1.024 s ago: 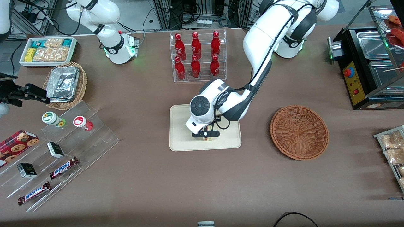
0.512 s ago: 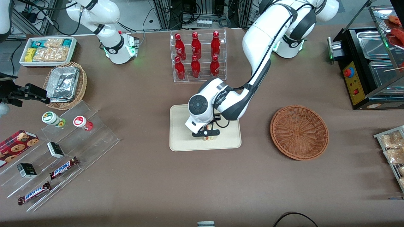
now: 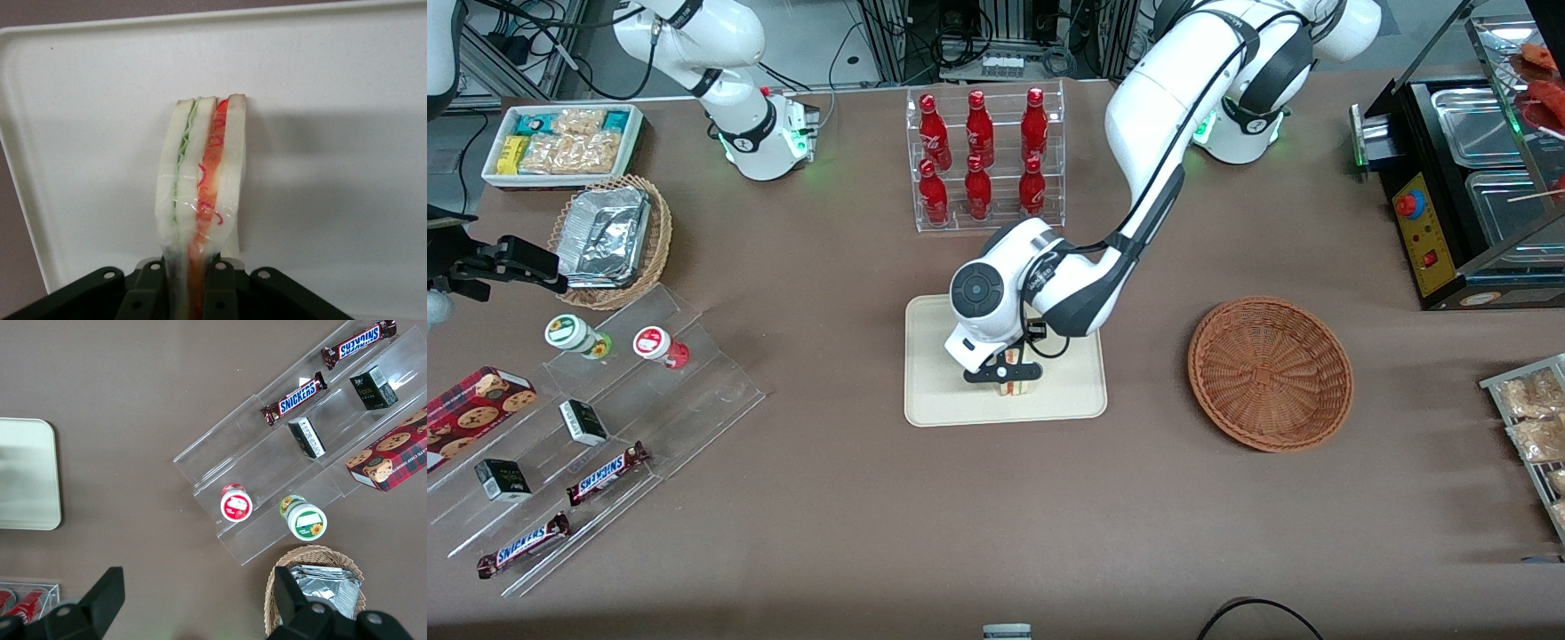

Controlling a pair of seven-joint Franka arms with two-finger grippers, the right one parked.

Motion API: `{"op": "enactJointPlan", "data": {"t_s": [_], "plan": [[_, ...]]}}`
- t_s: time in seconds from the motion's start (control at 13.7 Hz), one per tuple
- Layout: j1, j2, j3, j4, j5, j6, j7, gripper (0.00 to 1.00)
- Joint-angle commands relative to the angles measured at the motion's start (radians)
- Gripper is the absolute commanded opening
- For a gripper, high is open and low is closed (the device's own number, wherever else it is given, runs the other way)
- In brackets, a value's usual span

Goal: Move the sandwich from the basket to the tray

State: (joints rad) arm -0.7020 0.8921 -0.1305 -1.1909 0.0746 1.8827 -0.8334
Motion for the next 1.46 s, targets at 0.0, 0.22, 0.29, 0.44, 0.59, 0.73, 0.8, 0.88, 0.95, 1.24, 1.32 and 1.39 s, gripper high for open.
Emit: {"op": "enactJointPlan", "data": {"t_s": [0.0,0.22,0.29,0.44,0.59,0.73,0.8,0.88,0.95,1.24,1.32,1.39], "plan": [[-0.014,0.024,0.005,0.044,0.017,-0.011,-0.015,0.39],[-0.016,0.024,0.005,0.040,0.017,0.001,-0.013,1.00],[-0.016,0.022,0.006,0.040,0.025,0.000,-0.013,1.00],[-0.016,0.018,0.005,0.040,0.031,-0.005,-0.013,1.00],[-0.014,0.005,0.005,0.042,0.031,-0.016,-0.013,1.00],[-0.013,-0.021,0.005,0.042,0.030,-0.046,-0.013,1.00],[-0.011,-0.041,0.005,0.043,0.030,-0.069,-0.013,1.00],[-0.011,-0.064,0.005,0.044,0.030,-0.089,-0.015,1.00],[-0.008,-0.087,0.005,0.044,0.022,-0.108,-0.015,1.00],[0.018,-0.172,0.000,0.044,0.016,-0.165,-0.012,1.00],[0.022,-0.188,0.000,0.044,0.014,-0.172,-0.009,1.00],[0.025,-0.203,0.005,0.044,0.016,-0.181,0.022,1.00]]}}
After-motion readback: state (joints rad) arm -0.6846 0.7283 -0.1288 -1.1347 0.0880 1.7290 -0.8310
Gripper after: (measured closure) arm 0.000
